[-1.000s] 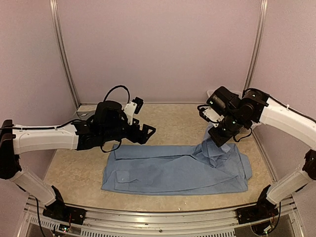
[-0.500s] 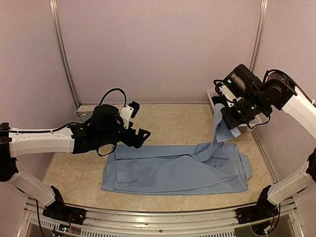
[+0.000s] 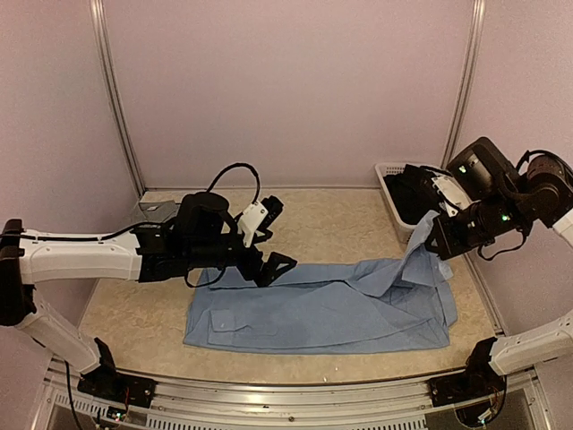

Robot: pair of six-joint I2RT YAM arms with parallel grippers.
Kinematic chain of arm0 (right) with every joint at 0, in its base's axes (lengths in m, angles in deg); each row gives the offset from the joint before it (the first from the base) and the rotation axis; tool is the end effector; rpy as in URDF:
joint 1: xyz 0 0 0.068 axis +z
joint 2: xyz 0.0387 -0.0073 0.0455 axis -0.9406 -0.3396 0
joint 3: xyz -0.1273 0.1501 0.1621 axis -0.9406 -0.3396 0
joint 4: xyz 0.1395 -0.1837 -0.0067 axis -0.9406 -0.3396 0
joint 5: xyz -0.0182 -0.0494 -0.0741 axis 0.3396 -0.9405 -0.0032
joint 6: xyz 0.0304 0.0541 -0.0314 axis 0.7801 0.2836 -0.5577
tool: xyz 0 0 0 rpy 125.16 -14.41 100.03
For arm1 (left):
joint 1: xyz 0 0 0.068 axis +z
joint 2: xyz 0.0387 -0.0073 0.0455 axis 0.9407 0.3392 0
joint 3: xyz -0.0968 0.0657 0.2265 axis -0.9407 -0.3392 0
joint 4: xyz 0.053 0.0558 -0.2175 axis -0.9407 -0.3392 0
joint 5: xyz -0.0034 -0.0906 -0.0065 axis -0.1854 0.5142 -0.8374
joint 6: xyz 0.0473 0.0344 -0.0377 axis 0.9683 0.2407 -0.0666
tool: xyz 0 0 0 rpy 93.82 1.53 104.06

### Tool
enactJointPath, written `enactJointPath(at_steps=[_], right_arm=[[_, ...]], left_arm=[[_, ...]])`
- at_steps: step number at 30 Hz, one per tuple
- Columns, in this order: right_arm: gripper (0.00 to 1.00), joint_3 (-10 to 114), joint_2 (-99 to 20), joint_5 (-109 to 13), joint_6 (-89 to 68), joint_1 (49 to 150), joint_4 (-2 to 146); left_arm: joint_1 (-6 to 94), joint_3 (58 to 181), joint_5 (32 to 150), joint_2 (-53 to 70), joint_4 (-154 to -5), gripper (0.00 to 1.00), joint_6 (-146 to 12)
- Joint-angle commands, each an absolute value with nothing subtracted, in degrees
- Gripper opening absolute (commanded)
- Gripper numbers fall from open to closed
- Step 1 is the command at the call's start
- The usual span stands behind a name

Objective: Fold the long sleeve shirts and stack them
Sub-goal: Place the sleeve of the rectangle-folded shirt.

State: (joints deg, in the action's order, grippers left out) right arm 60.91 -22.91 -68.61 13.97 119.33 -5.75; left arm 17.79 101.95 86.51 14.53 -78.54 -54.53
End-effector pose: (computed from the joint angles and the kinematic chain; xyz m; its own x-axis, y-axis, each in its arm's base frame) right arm 0.1134 0.1128 0.3554 -0.8176 -0.1729 -0.5493 -0.2808 0.9525 0.1180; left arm 0.1925 -0.2555 0.2587 -0.2363 0.3352 -0.9120 0.8289 0.5593 -0.0092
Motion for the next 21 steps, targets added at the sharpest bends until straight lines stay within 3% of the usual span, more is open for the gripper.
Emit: enactJointPath(at_steps=[1, 16, 19, 21], right_arm=[[0.0, 62.2, -22.2, -66.2, 14.2, 119.6, -6.1], [0.01, 32.7, -19.6, -51.9, 19.2, 127.4, -1.5], [0.43, 29.8, -20.0, -50.6, 18.8, 128.2, 0.0], [0.57, 30.3, -20.5, -51.0, 18.4, 128.5, 0.2]], left_arm=[[12.0, 107.1, 90.5, 19.5, -76.2, 0.97, -46.5], [11.2, 107.9, 85.4, 26.3, -75.1, 0.97, -45.3], [11.6, 107.5, 84.7, 26.5, -75.5, 0.97, -45.6], [11.8, 107.2, 84.3, 26.4, -75.7, 0.97, -45.8]])
